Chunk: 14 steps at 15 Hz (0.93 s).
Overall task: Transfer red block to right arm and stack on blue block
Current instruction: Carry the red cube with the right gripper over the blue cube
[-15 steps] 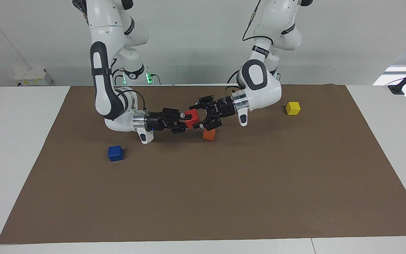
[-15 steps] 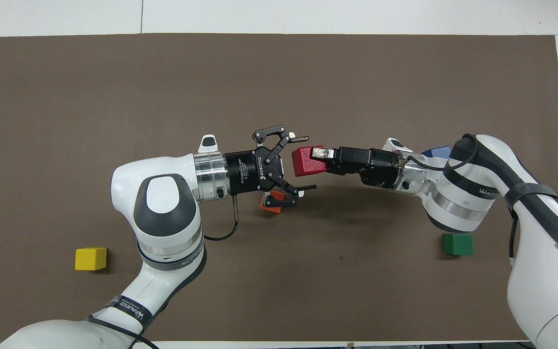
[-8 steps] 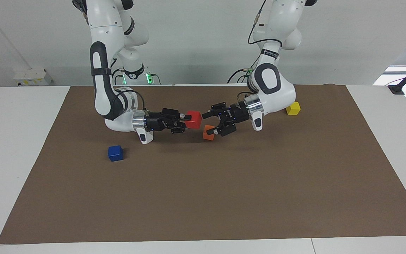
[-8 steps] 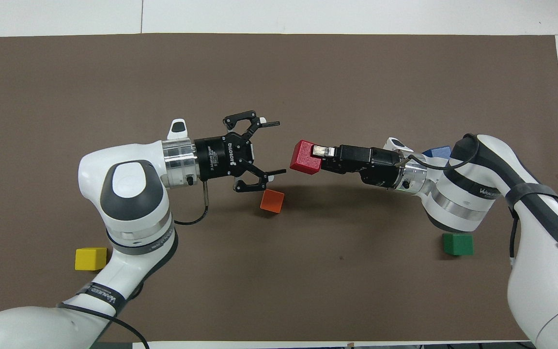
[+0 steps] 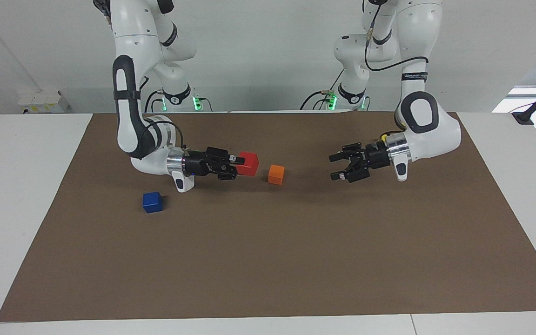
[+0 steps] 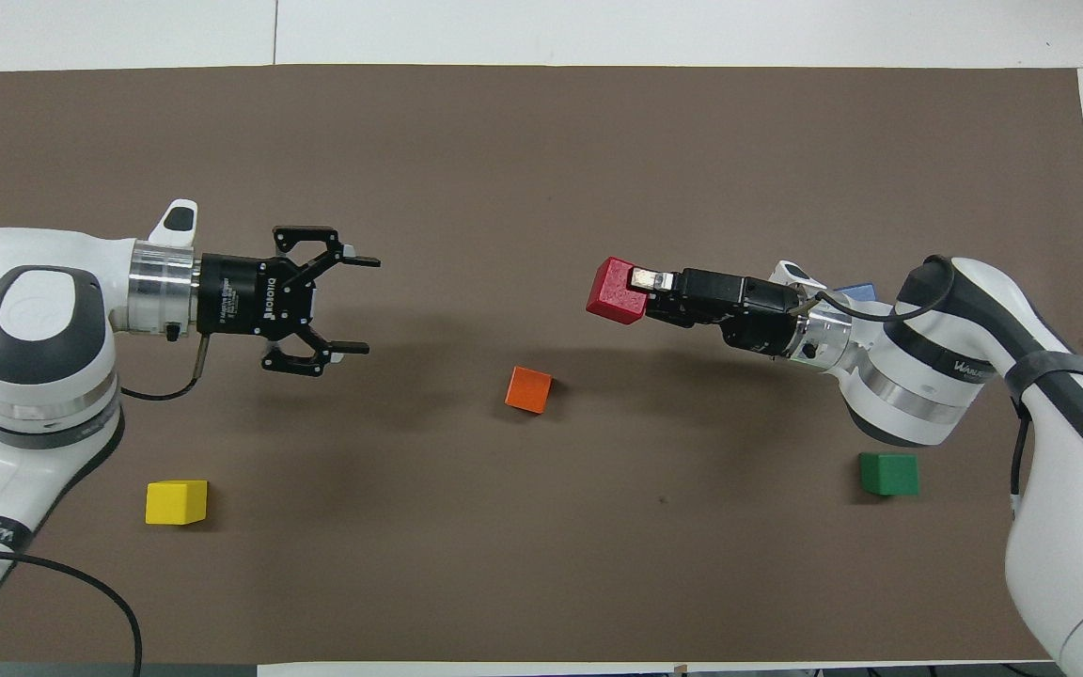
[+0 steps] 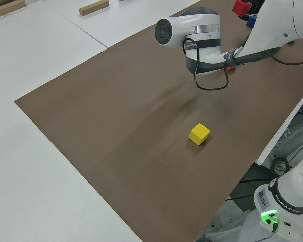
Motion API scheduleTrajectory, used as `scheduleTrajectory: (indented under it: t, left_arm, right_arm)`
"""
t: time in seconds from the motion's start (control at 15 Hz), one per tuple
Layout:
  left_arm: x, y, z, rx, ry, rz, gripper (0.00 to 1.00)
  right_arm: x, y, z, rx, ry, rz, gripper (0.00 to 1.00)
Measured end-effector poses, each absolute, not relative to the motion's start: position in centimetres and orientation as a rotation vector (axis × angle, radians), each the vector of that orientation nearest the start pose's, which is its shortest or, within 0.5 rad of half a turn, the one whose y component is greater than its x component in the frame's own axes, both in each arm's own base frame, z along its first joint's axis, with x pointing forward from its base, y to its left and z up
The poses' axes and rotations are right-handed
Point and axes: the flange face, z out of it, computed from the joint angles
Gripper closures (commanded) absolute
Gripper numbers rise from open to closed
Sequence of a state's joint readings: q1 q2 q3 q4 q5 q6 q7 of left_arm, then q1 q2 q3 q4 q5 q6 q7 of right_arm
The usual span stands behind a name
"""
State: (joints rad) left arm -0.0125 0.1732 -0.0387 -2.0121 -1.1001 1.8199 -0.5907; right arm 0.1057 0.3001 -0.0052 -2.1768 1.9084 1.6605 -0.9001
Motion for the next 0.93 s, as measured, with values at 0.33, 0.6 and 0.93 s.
scheduleTrajectory:
  t: [0.33,0.6,0.93]
  left_arm:
    - [57.5,-2.9,41.8,2.230,0.941,-0.601,0.00]
    - [58.4,-0.6,47.3,2.572,0.743,-0.481,0.00]
    - [58.1,-0.6,51.5,2.940,0.586,-0.374,0.00]
  right_arm:
    - [57.0,9.3,31.9,-1.688,0.120,-0.158,1.00]
    - [59.2,6.7,37.9,-1.975,0.099,-0.135,1.00]
    - [61.2,2.8,43.9,-2.374,0.065,-0.108,1.00]
